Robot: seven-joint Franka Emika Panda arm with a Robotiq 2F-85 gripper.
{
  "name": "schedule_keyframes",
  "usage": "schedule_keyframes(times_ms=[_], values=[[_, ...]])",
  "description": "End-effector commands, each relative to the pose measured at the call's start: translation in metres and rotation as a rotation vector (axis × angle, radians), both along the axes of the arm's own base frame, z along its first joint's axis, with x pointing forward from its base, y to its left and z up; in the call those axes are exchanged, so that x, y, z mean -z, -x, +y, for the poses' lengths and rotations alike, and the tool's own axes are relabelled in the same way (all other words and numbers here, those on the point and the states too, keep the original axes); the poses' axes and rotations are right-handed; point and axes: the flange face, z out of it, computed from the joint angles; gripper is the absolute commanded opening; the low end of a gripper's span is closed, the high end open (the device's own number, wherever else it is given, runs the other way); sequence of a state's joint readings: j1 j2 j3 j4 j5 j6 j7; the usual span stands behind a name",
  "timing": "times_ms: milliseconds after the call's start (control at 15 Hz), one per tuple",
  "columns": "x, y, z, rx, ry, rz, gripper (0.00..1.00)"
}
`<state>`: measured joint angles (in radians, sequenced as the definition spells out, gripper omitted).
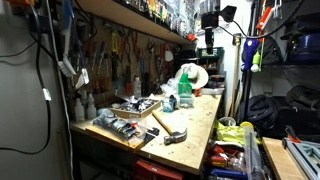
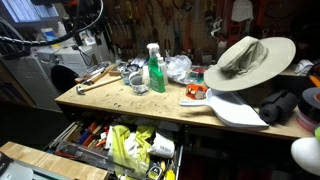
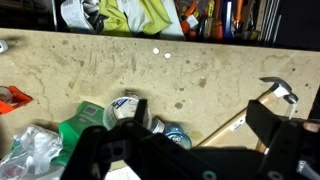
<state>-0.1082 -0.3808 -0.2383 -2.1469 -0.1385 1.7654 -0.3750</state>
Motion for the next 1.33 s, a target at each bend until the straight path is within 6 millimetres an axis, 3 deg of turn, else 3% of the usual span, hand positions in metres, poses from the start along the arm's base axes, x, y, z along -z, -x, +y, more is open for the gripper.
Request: schedule_keyframes(times_ms=[0,600,1267], values=[[0.0,0.0,0.0,0.0,0.0,0.001,1.0],[0.0,0.0,0.0,0.0,0.0,0.001,1.0],[0.024,0.003,0.034,-0.167,0.025,0.128,1.0]])
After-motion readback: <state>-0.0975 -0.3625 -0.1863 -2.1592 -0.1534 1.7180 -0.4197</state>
